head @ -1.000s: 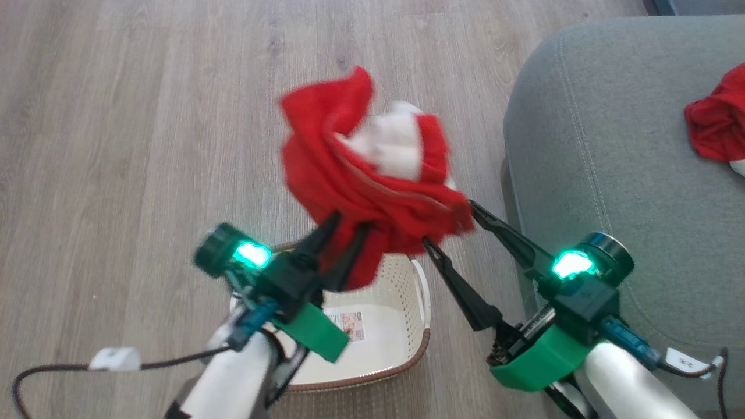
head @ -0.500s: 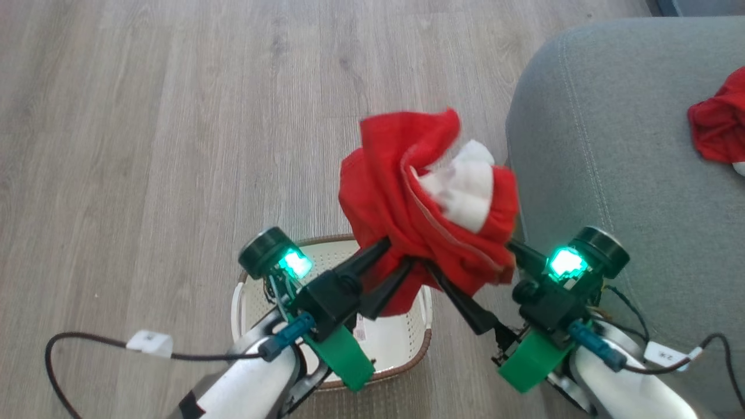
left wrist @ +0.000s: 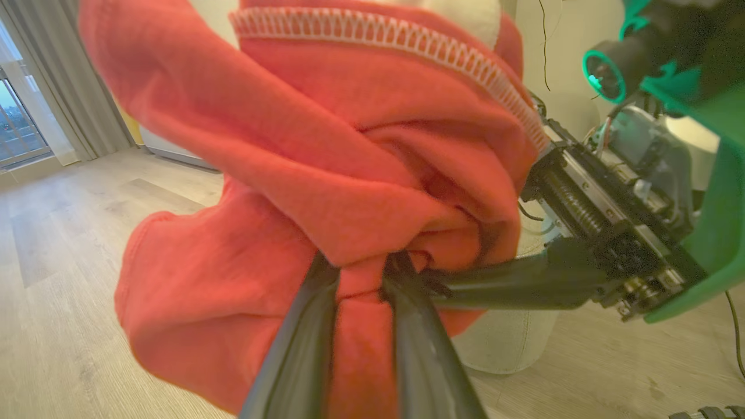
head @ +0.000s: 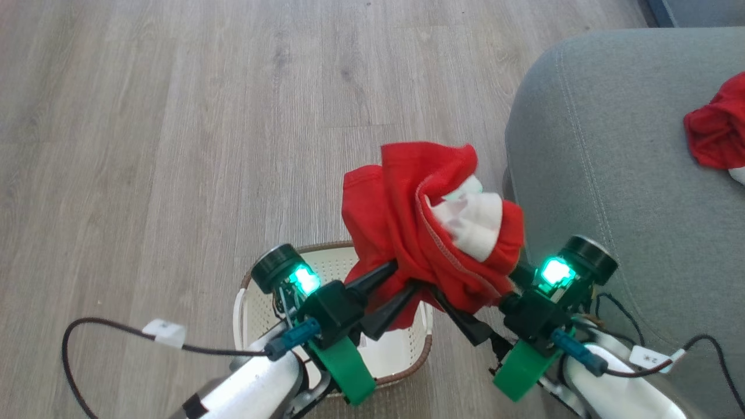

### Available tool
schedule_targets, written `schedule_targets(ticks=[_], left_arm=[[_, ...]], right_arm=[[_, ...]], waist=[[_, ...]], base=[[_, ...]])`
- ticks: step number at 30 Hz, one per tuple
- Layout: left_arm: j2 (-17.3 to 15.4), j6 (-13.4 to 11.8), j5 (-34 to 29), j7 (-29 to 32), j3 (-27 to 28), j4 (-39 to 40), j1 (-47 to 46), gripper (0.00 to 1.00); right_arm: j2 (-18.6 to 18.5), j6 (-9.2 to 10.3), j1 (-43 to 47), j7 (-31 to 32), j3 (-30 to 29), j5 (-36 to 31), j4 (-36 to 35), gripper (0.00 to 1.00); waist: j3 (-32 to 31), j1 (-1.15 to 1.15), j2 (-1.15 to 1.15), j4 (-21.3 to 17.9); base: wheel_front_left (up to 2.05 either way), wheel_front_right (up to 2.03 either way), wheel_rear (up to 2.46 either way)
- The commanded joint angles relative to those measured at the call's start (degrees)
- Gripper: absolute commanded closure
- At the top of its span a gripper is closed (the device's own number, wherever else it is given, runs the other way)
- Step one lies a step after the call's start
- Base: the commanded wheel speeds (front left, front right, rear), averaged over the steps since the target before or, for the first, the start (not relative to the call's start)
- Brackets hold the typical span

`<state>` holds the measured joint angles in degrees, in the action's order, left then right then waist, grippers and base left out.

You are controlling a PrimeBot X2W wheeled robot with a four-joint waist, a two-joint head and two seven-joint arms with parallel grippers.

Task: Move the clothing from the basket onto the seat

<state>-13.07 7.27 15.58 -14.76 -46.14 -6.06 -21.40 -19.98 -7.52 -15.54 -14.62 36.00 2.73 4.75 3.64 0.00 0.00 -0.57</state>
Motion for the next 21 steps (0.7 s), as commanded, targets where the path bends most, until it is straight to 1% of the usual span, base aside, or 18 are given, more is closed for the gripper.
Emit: schedule_targets(ticks=[1,2,8,16,18,19,21], left_arm=[[-0.73,0.22,0.9,-0.24,-1.2,1.55,-2.49,1.0],[-1.0,0.22,1.47,-0.24,-2.06,1.45,-2.63,1.0],[-1.59,0.22,3.14,-0.24,-3.44,1.09,-3.14,1.0],[-1.53,0.22,3.83,-0.24,-4.33,0.64,-3.77,1.0],[-1.41,0.22,3.84,-0.24,-4.12,0.53,-3.84,0.62],[-1.3,0.22,3.82,-0.24,-3.9,0.52,-3.82,0.49],[-1.01,0.22,4.14,-0.24,-3.34,0.55,-3.53,0.02]], right_arm=[[1.04,0.03,-1.79,-0.38,0.48,0.11,-2.18,0.64],[1.11,0.03,-1.73,-0.38,0.65,0.21,-2.03,1.0],[1.85,0.03,-1.2,-0.38,-0.08,1.11,-1.56,1.0],[2.96,0.03,-0.62,-0.38,-3.56,1.37,-2.28,1.0],[3.19,0.03,-0.43,-0.38,-4.12,1.36,-2.45,1.0],[3.28,0.03,-0.3,-0.38,-4.43,1.33,-2.51,1.0],[3.49,0.03,-0.07,-0.38,-5.52,0.84,-2.41,1.0]], waist=[[-0.05,0.0,0.0,0.0],[-0.1,0.0,0.0,0.03],[-0.13,0.0,0.0,0.23],[0.67,0.0,0.0,0.6],[0.73,0.0,0.0,0.64],[0.76,0.0,0.0,0.65],[0.74,0.0,0.0,0.61]], base=[[0.0,0.0,0.0],[0.0,0.0,0.0],[0.0,0.0,0.0],[0.0,0.0,0.0],[0.0,0.0,0.0],[0.0,0.0,0.0],[0.0,0.0,0.0]])
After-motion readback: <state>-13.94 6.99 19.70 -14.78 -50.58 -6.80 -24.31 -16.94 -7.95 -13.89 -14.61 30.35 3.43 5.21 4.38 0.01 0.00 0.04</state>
